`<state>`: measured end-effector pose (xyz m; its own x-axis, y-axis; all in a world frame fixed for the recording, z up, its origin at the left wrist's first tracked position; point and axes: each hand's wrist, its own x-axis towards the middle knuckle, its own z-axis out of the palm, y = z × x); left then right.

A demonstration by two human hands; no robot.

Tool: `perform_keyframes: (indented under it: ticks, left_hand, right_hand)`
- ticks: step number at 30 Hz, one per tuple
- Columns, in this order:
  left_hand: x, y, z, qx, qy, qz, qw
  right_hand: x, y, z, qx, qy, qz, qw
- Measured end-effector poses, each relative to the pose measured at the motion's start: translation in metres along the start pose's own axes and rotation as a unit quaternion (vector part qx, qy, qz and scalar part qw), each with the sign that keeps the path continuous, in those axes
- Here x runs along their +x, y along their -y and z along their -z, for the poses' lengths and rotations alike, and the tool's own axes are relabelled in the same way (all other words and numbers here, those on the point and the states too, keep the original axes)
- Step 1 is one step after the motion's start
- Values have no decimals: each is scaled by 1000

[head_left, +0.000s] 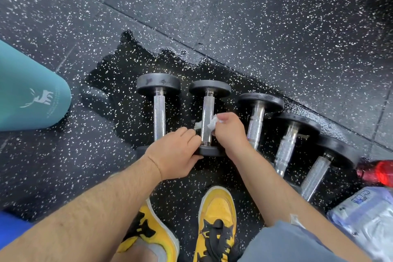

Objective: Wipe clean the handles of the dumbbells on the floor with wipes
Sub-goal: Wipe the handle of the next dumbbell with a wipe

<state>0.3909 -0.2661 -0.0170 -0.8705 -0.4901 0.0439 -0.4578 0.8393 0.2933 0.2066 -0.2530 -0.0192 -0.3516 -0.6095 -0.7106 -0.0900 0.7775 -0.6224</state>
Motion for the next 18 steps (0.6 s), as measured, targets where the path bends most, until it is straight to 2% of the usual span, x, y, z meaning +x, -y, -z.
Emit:
perform_keyframes:
  ticks: [5, 8, 10, 12, 14, 16, 18]
  left_hand:
    - [2, 0, 1, 7, 6, -3, 1000]
    - [2, 0, 2, 5, 8, 0, 1000]
    - [2, -1, 2, 2, 9, 1, 1000]
    - [2, -1, 2, 2, 8, -2, 1000]
    - [3, 0, 2, 3, 10, -4, 1000]
    - [3, 0, 2, 4, 11, -3, 1000]
    - [2, 1, 0, 0, 13, -1, 1000]
  right_hand:
    - [13, 15, -2, 81, 91, -52, 991]
    - [16, 19, 3, 164, 109, -101, 975]
    - [14, 17, 1, 172, 103, -102, 974]
    - [4, 17, -1, 111, 65, -65, 990]
    - [-6, 13, -1, 13, -9, -4, 1000]
    - [-19, 12, -1, -73, -65, 59, 993]
    - [-26, 9, -4, -167, -87, 147, 971]
